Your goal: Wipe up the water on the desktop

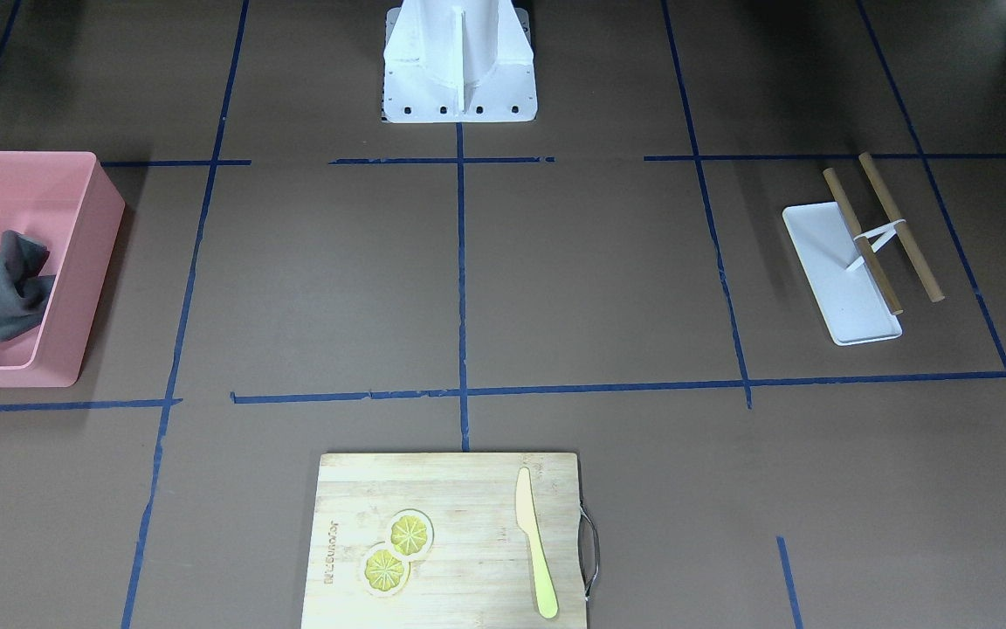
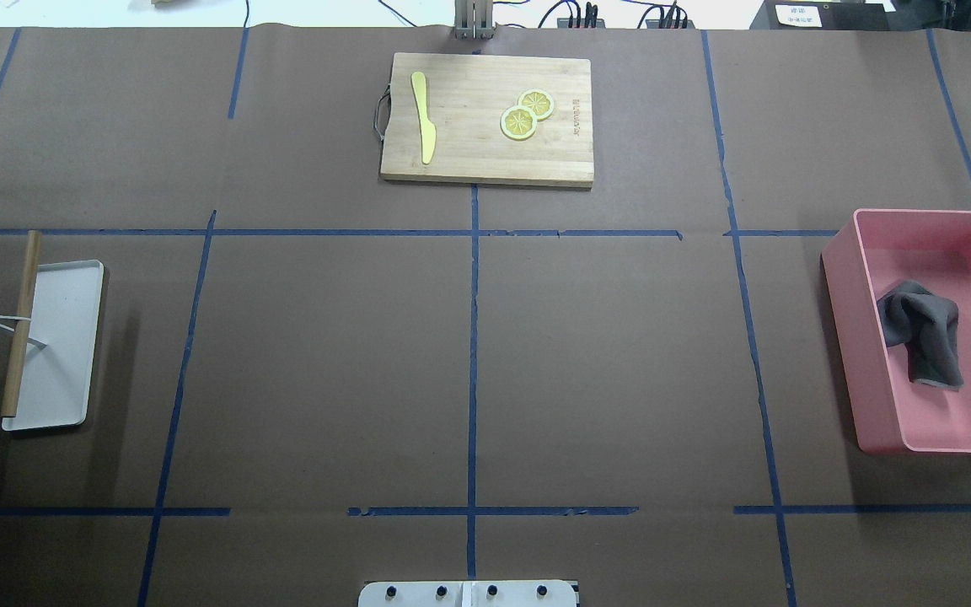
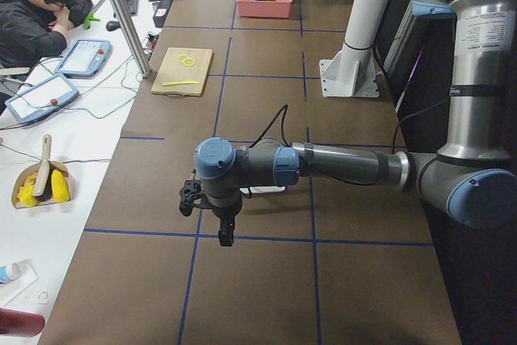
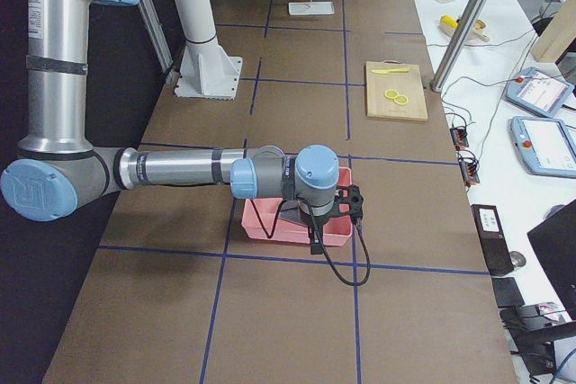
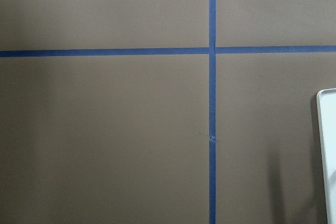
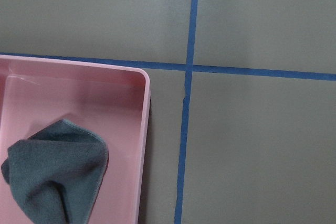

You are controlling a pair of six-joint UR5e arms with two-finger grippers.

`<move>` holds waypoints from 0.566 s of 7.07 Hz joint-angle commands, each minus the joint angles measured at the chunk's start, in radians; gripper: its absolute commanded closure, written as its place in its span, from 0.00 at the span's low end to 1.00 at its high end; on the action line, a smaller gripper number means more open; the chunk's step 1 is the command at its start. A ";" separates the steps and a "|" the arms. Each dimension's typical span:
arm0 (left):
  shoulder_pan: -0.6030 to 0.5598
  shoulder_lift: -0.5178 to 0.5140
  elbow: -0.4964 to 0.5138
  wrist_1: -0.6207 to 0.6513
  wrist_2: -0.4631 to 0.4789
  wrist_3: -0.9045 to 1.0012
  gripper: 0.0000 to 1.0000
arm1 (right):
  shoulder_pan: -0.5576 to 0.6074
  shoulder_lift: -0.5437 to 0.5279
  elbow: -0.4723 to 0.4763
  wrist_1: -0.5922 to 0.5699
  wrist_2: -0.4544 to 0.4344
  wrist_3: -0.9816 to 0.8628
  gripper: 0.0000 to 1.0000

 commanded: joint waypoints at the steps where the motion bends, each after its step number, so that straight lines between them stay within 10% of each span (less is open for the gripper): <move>1: -0.001 -0.001 0.004 0.000 0.000 0.000 0.00 | 0.028 -0.011 -0.029 0.024 0.010 0.007 0.00; 4: -0.001 -0.001 0.002 0.002 0.000 -0.002 0.00 | 0.029 -0.011 -0.113 0.026 0.039 0.008 0.00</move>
